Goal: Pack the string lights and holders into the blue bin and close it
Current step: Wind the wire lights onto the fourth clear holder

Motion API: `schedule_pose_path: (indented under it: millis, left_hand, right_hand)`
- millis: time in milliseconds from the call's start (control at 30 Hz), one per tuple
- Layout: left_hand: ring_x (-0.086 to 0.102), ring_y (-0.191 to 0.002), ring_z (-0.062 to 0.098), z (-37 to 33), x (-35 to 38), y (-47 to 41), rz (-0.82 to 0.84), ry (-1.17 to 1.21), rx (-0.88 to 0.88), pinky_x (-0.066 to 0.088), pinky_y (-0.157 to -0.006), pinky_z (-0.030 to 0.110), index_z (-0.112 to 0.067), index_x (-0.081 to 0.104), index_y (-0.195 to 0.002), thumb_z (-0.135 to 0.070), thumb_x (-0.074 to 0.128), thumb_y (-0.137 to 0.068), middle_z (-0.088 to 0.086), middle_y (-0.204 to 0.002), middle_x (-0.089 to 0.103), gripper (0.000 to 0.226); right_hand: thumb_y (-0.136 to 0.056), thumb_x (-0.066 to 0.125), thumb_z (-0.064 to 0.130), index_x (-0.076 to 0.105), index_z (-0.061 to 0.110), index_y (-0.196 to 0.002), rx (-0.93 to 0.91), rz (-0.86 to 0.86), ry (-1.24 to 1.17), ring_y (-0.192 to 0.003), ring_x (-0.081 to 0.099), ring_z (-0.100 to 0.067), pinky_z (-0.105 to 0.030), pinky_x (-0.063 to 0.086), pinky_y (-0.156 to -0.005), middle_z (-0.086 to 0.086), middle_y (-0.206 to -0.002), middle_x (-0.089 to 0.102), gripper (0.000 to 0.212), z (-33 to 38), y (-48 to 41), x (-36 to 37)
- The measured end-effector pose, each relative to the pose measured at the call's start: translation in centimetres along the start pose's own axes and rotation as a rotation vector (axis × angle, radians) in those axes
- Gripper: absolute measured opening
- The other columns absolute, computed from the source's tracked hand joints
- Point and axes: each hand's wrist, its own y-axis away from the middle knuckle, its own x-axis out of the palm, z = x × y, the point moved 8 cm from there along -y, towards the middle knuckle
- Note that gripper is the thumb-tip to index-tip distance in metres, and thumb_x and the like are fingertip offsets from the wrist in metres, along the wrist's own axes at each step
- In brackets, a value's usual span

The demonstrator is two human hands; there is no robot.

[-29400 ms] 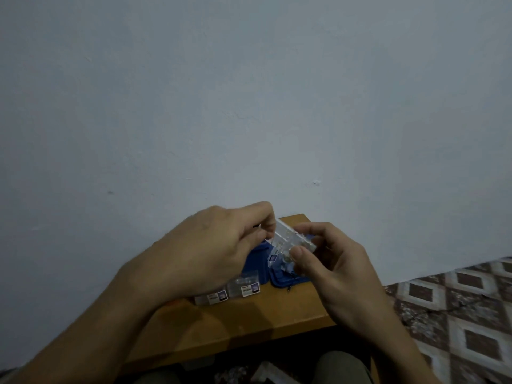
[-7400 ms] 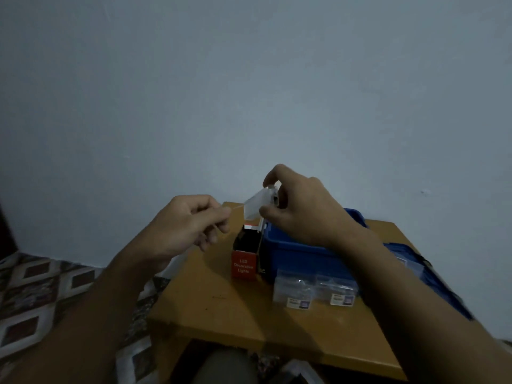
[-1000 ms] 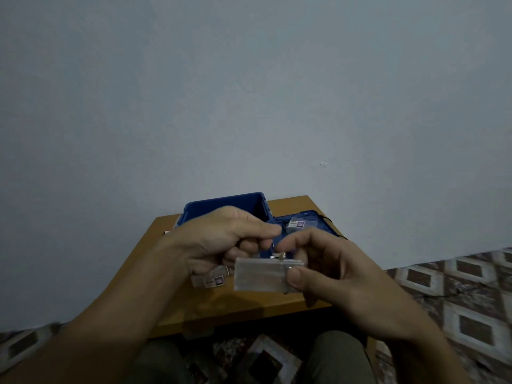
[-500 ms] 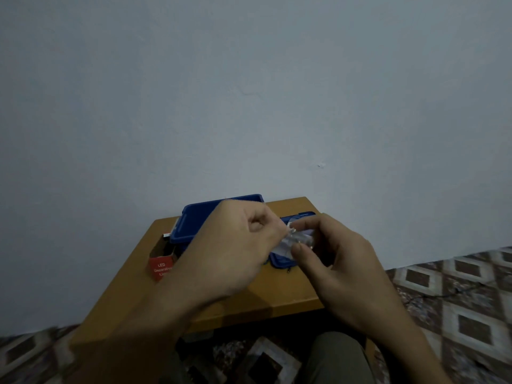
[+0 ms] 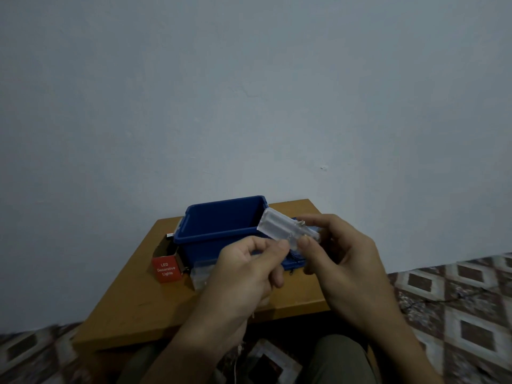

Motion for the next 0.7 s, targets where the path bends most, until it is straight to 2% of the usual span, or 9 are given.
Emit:
schedule_pose_path:
  millis: [100, 233, 300, 433, 600, 700]
  left_hand:
    - [0.028, -0.036, 0.007, 0.0, 0.1, -0.2, 0.065, 0.005, -0.02, 0.023, -0.035, 0.019, -0.01, 0.065, -0.11, -0.027, 0.062, -0.095, 0.004, -0.054, 0.048, 0.024]
    - [0.029, -0.039, 0.006, -0.4, -0.3, -0.4, 0.117, -0.009, 0.013, 0.022, -0.038, 0.018, -0.012, 0.068, -0.112, -0.022, 0.061, -0.095, 0.001, -0.053, 0.044, 0.022]
    - [0.029, -0.041, 0.006, -0.5, -0.4, -0.5, 0.144, -0.014, 0.021, 0.022, -0.039, 0.019, -0.012, 0.068, -0.114, -0.021, 0.061, -0.095, 0.001, -0.054, 0.043, 0.022]
    - [0.028, -0.042, 0.007, -0.3, -0.3, -0.3, 0.213, -0.014, 0.01, 0.02, -0.04, 0.019, -0.014, 0.069, -0.115, -0.02, 0.06, -0.096, 0.001, -0.055, 0.043, 0.022]
    - [0.027, -0.039, 0.007, -0.3, 0.1, -0.1, 0.282, 0.004, 0.004, 0.019, -0.041, 0.02, -0.015, 0.07, -0.116, -0.018, 0.058, -0.095, 0.004, -0.057, 0.043, 0.024]
    - [0.028, -0.038, 0.005, -0.3, 0.2, -0.3, 0.281, -0.006, 0.014, 0.023, -0.04, 0.019, -0.015, 0.068, -0.118, -0.018, 0.057, -0.096, 0.002, -0.057, 0.042, 0.025]
  right_hand:
    - [-0.093, 0.065, 0.018, 0.07, 0.029, -0.108, 0.041, 0.018, -0.108, -0.064, 0.065, -0.025, -0.038, 0.058, -0.061, -0.005, -0.075, 0.064, 0.02, -0.2, -0.2, 0.0]
    - [-0.094, 0.064, 0.02, 0.066, 0.033, -0.118, 0.09, 0.114, -0.163, -0.064, 0.07, -0.021, -0.028, 0.058, -0.065, -0.006, -0.075, 0.064, 0.027, -0.5, -0.2, 0.2]
    - [-0.091, 0.065, 0.024, 0.067, 0.03, -0.117, 0.129, 0.15, -0.223, -0.063, 0.069, -0.023, -0.03, 0.057, -0.065, -0.013, -0.077, 0.064, 0.027, -0.9, -0.2, 0.3]
    - [-0.086, 0.067, 0.025, 0.068, 0.022, -0.117, 0.223, 0.205, -0.381, -0.063, 0.066, -0.026, -0.042, 0.059, -0.068, -0.026, -0.086, 0.059, 0.031, -1.6, -0.1, 0.7]
    - [-0.086, 0.067, 0.018, 0.065, 0.014, -0.115, 0.284, 0.243, -0.474, -0.063, 0.064, -0.026, -0.038, 0.058, -0.066, -0.021, -0.086, 0.06, 0.03, -1.9, -0.1, 1.0]
    - [-0.086, 0.067, 0.017, 0.065, 0.014, -0.116, 0.269, 0.232, -0.466, -0.063, 0.064, -0.025, -0.037, 0.058, -0.066, -0.025, -0.083, 0.058, 0.029, -1.8, -0.2, 0.9]
